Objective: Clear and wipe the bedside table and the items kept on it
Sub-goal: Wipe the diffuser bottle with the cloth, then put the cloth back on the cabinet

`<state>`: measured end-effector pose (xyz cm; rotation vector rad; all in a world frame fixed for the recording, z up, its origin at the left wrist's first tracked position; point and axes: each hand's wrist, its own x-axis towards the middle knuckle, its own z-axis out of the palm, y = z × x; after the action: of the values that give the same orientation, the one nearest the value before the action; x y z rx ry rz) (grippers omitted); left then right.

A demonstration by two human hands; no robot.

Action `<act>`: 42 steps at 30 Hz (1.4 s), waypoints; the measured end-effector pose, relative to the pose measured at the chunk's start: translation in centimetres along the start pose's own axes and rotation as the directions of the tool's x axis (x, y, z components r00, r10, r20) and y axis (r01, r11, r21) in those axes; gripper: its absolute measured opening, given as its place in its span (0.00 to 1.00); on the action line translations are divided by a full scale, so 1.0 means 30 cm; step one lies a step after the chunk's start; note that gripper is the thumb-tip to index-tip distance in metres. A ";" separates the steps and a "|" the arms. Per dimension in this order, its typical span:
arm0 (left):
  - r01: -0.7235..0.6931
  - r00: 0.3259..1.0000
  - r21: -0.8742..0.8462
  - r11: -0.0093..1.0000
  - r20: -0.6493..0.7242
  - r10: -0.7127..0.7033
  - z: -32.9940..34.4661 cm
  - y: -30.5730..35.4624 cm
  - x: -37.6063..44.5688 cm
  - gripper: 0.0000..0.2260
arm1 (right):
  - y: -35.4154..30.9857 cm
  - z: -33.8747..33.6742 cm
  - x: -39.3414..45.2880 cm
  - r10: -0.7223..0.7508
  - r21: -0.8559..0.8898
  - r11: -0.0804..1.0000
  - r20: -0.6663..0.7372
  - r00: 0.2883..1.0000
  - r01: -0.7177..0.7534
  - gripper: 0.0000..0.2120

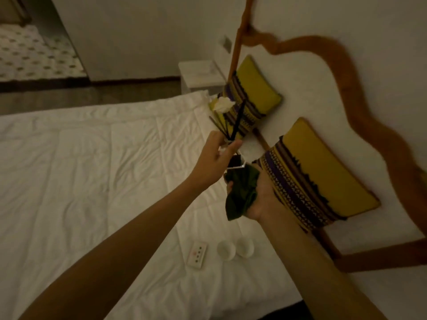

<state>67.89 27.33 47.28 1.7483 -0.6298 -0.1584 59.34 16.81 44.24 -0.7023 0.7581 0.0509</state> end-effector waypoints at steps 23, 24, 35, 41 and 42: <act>0.602 0.795 0.137 0.786 -0.187 -0.577 0.004 -1.052 -0.811 0.13 | 0.635 -0.422 0.429 0.407 -0.053 0.905 -0.185 0.895 -0.422 0.13; 0.610 0.790 0.146 0.779 -0.188 -0.583 0.021 -1.098 -0.835 0.13 | 0.661 -0.444 0.450 0.411 -0.066 0.901 -0.190 0.892 -0.429 0.13; 0.562 0.827 0.269 0.782 -0.168 -0.536 0.125 -1.377 -0.954 0.16 | 0.798 -0.549 0.562 0.397 -0.192 0.884 -0.175 0.901 -0.426 0.24; 0.563 0.824 0.350 0.749 -0.177 -0.538 0.131 -1.418 -0.994 0.19 | 0.782 -0.545 0.604 0.377 -0.221 0.889 -0.142 0.915 -0.400 0.21; 0.571 0.819 0.351 0.742 -0.183 -0.544 0.129 -1.418 -0.996 0.19 | 0.778 -0.543 0.608 0.376 -0.222 0.890 -0.140 0.916 -0.399 0.22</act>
<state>54.96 44.71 -0.14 2.2933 -0.0539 -0.4105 56.10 21.39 10.91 -0.7825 0.9860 0.4891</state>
